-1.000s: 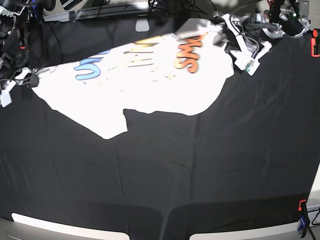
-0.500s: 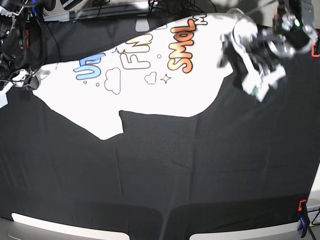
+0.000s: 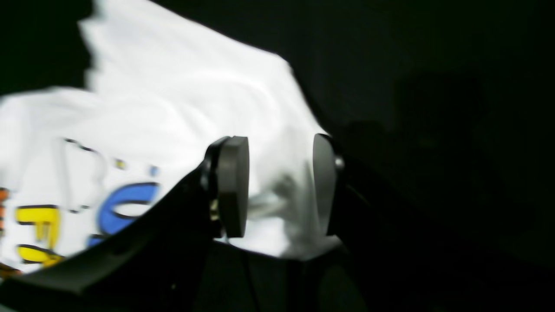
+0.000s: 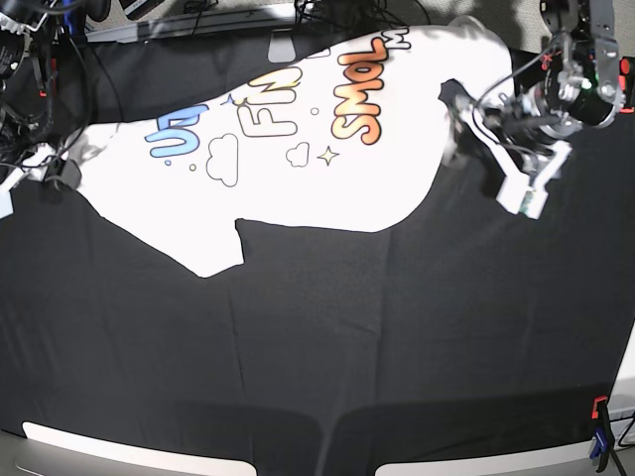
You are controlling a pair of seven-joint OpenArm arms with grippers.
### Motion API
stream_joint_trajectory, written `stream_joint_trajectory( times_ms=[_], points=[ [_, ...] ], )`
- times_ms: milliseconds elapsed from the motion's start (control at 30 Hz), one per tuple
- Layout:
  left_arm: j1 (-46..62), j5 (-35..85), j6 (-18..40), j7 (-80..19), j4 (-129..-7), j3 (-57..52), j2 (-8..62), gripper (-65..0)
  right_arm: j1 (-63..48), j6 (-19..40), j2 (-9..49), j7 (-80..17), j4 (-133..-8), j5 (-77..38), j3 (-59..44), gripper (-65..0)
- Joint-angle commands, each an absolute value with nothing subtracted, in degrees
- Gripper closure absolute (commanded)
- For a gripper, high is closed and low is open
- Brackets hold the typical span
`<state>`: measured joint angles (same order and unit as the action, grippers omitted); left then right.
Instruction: Layout the t-shirt on the table in an organized manner, then fold the t-shirt properly
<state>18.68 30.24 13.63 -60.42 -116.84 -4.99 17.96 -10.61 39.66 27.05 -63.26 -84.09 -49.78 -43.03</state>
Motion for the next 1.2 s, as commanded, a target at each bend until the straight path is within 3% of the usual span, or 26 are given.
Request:
stream_joint_trajectory(
  times_ms=[0,200,433,767,1000,1067,1167],
  points=[
    [18.3,32.0,14.7,-59.0,-117.8,-5.2,18.2,-44.4,-10.2,40.0,28.5,-62.1,-85.1,-50.9,-43.5,-23.8],
    [18.3,28.9,14.8,-58.0,-117.1,-5.2,18.1,-39.4,-10.2,40.0,28.5,-62.2,-85.1,-51.7,-43.5,-23.8],
    [18.3,31.3,14.9,-58.2,-111.9,-5.2,18.1,-39.5,-10.2,40.0,28.4,-62.2,-85.1,-51.7,-43.5,-23.8],
    [19.6,34.4,19.8,-57.9,-111.8,-4.6,15.9,-39.5,-10.2,40.0,28.4,-62.2,-85.1,-51.7,-43.5,-23.8],
    [20.2,24.3,19.7,-53.7,-111.7,-2.5,15.9,-39.3,-10.2,40.0,28.4,-62.2,-85.1,-51.7,-43.5,-23.8],
    [20.1,25.4,19.7,-53.7,-111.7,-2.5,15.9,-35.0,-10.2,40.0,28.4,-62.2,-85.1,-51.7,-43.5,-23.8],
    [20.2,27.4,19.7,-53.8,-111.7,-2.5,15.9,-18.9,-10.2,40.0,28.4,-62.2,-85.1,-51.7,-43.5,-23.8]
  ],
)
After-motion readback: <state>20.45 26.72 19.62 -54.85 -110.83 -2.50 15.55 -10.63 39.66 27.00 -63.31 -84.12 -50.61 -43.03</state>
